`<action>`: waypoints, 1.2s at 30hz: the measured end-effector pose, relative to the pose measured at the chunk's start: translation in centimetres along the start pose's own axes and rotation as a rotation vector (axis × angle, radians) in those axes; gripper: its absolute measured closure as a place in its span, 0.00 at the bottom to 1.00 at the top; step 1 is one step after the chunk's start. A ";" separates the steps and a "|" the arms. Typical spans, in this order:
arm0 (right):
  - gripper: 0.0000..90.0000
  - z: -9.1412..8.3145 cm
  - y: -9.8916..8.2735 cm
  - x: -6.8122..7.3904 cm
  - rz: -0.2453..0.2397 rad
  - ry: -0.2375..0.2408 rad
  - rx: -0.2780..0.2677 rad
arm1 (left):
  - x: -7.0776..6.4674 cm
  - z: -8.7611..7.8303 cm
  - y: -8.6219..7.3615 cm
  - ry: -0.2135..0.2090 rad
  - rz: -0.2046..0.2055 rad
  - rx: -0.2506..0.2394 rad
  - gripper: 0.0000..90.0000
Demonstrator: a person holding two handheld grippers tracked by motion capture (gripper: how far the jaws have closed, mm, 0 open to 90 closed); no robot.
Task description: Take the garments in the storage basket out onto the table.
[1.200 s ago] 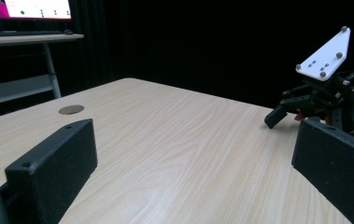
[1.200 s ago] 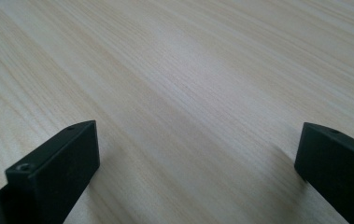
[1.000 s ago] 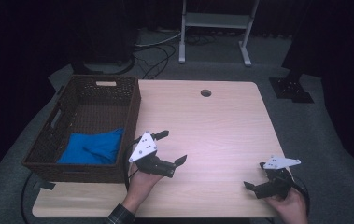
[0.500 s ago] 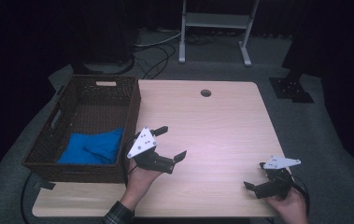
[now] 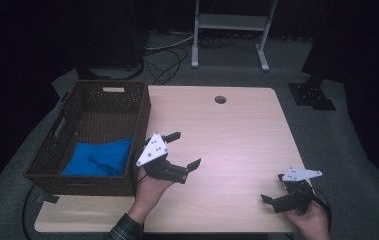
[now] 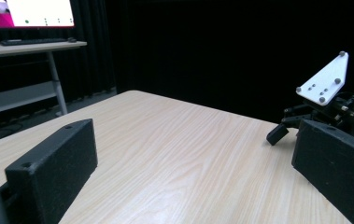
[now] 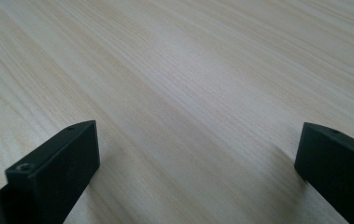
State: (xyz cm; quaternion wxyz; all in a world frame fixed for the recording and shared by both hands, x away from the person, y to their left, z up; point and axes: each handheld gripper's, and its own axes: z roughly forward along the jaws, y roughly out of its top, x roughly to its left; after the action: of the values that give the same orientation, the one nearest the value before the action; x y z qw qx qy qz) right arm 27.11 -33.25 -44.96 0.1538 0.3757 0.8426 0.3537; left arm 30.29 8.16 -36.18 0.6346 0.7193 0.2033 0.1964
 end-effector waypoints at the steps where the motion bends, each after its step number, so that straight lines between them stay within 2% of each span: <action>1: 0.00 0.0 0.0 0.0 0.000 0.000 0.000 | 0.0 0.0 0.1 -0.001 0.000 0.000 0.00; 36: 0.00 0.0 0.0 0.0 0.001 0.000 0.000 | 0.8 -0.3 3.1 0.011 -0.013 0.002 0.00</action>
State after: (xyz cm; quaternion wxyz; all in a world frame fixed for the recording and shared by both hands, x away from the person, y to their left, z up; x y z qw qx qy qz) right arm 27.11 -33.25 -44.95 0.1535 0.3761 0.8426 0.3536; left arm 30.89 8.48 -33.03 0.6341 0.7175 0.2116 0.1958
